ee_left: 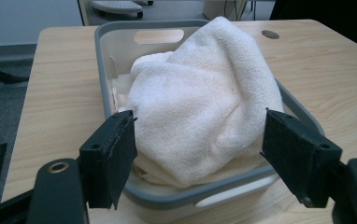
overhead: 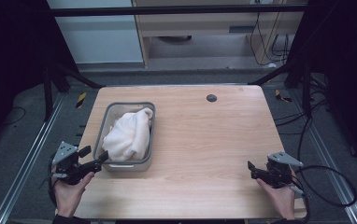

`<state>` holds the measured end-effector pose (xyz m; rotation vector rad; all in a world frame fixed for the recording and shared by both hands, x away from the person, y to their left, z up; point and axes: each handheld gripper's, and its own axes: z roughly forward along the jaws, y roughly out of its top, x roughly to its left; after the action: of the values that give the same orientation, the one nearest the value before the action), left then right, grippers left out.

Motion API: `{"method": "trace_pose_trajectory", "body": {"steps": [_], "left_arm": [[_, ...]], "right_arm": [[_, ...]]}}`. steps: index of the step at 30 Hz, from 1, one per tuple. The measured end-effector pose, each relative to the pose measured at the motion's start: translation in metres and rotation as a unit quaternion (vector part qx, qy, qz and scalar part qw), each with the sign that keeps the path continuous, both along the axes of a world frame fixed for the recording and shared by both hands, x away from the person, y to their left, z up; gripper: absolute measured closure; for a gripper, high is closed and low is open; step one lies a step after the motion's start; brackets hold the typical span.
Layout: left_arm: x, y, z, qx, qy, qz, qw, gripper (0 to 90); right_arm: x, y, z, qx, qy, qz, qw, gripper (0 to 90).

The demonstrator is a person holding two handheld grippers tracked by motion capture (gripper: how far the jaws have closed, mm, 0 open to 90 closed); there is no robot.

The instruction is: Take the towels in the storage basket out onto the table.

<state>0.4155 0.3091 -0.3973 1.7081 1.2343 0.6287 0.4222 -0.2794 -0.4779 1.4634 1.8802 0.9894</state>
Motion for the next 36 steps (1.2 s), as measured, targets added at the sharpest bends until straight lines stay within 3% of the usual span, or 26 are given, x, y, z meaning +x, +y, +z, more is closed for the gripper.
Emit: {"method": "trace_pose_trajectory", "body": {"steps": [15,26,36], "left_arm": [[0.024,-0.022,0.016,0.007,0.006,-0.034,0.9994,25.2],[0.049,-0.035,0.023,0.008,0.017,-0.043,0.9989,24.0],[0.062,-0.050,0.030,0.029,0.027,-0.051,0.9979,22.8]], "right_arm": [[0.002,0.000,0.000,-0.009,0.001,0.005,0.9999,18.4],[0.002,0.002,-0.001,-0.010,0.006,0.009,0.9999,18.5],[0.002,0.009,0.001,-0.022,0.007,0.021,0.9995,18.5]]}}
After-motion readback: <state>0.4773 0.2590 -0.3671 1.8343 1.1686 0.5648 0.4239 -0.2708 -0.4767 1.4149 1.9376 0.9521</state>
